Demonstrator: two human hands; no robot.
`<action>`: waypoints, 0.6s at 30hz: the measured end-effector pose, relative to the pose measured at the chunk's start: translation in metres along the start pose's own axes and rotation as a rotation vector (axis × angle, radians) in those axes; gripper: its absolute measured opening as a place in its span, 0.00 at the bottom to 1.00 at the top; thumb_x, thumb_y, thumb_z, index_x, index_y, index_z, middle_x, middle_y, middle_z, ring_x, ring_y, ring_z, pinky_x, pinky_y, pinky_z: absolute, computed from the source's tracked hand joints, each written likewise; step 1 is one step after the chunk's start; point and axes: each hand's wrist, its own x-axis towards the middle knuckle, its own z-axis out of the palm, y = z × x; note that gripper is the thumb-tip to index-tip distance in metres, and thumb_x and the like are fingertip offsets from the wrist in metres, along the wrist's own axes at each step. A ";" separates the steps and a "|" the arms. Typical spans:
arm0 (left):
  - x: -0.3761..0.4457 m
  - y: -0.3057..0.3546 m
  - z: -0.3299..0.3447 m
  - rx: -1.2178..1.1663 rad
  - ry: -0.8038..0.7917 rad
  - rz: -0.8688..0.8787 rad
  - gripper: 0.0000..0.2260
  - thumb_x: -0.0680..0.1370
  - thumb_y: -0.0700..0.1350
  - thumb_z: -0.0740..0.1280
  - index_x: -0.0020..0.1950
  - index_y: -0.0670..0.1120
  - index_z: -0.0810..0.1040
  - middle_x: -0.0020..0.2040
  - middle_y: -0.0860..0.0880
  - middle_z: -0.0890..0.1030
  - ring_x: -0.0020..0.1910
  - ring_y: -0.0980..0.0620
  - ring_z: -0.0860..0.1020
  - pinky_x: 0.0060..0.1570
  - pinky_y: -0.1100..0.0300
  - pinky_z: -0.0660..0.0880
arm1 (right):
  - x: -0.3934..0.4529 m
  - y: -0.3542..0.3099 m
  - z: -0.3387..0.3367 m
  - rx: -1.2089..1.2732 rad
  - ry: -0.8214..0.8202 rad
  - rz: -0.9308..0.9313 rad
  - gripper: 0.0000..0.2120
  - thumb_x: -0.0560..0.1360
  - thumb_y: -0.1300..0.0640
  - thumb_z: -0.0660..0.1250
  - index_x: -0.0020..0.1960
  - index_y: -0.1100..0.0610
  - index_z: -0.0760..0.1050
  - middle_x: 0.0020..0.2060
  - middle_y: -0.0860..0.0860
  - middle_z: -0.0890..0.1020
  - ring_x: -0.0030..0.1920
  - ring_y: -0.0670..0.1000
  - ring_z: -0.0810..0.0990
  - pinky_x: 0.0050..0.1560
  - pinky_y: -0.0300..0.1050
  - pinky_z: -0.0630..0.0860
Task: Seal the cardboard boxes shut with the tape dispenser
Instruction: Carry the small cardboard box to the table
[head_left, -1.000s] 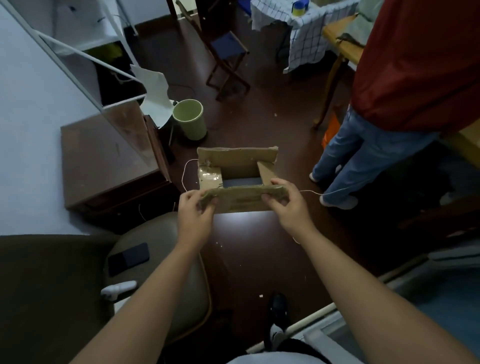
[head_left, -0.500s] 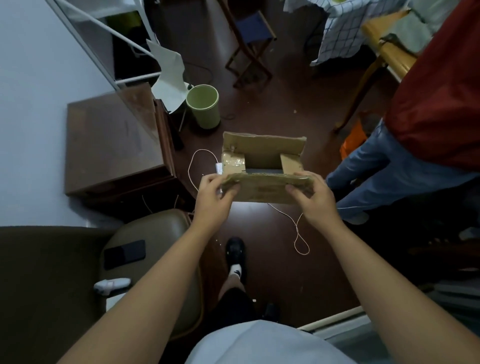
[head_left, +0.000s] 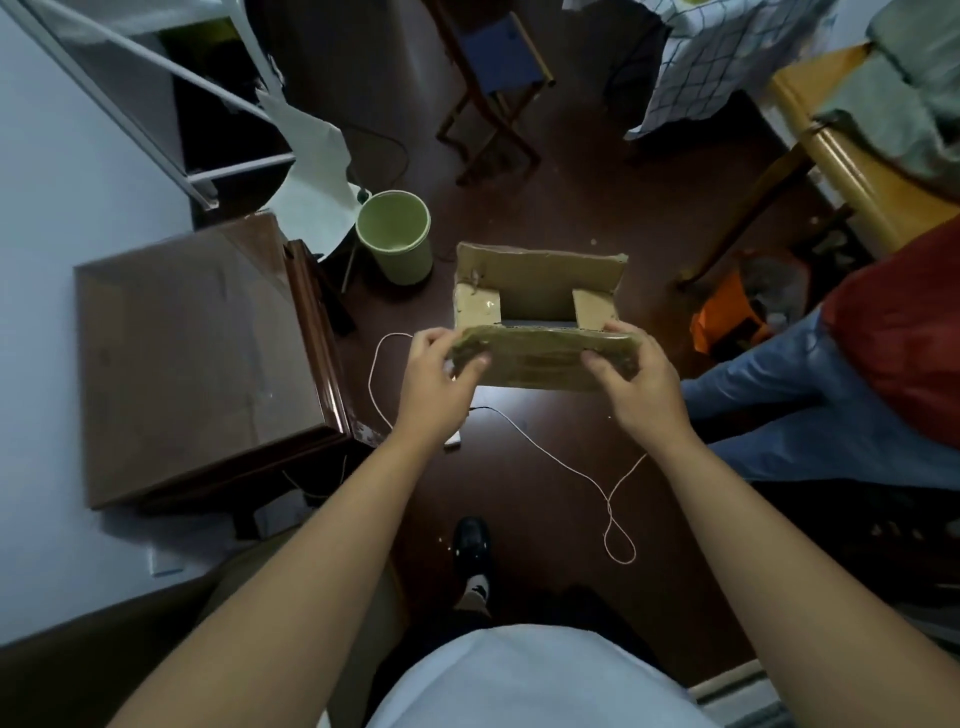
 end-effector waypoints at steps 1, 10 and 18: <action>0.015 0.006 0.000 -0.002 -0.013 0.011 0.12 0.76 0.43 0.71 0.60 0.47 0.80 0.54 0.54 0.70 0.55 0.57 0.75 0.59 0.60 0.73 | 0.013 -0.003 -0.002 -0.002 0.011 0.001 0.21 0.76 0.53 0.73 0.68 0.54 0.76 0.61 0.47 0.76 0.56 0.38 0.73 0.51 0.21 0.66; 0.146 0.048 0.048 0.029 -0.049 0.065 0.13 0.76 0.41 0.71 0.61 0.44 0.79 0.56 0.50 0.69 0.53 0.61 0.74 0.57 0.61 0.74 | 0.137 0.004 -0.027 0.049 0.048 0.028 0.22 0.76 0.51 0.73 0.68 0.51 0.74 0.62 0.45 0.75 0.54 0.36 0.74 0.48 0.18 0.65; 0.262 0.089 0.117 0.104 -0.025 0.023 0.14 0.77 0.41 0.71 0.62 0.41 0.79 0.58 0.48 0.71 0.52 0.66 0.74 0.51 0.76 0.71 | 0.272 0.032 -0.061 0.222 -0.001 0.146 0.23 0.75 0.52 0.74 0.68 0.49 0.74 0.64 0.49 0.77 0.62 0.46 0.75 0.50 0.25 0.71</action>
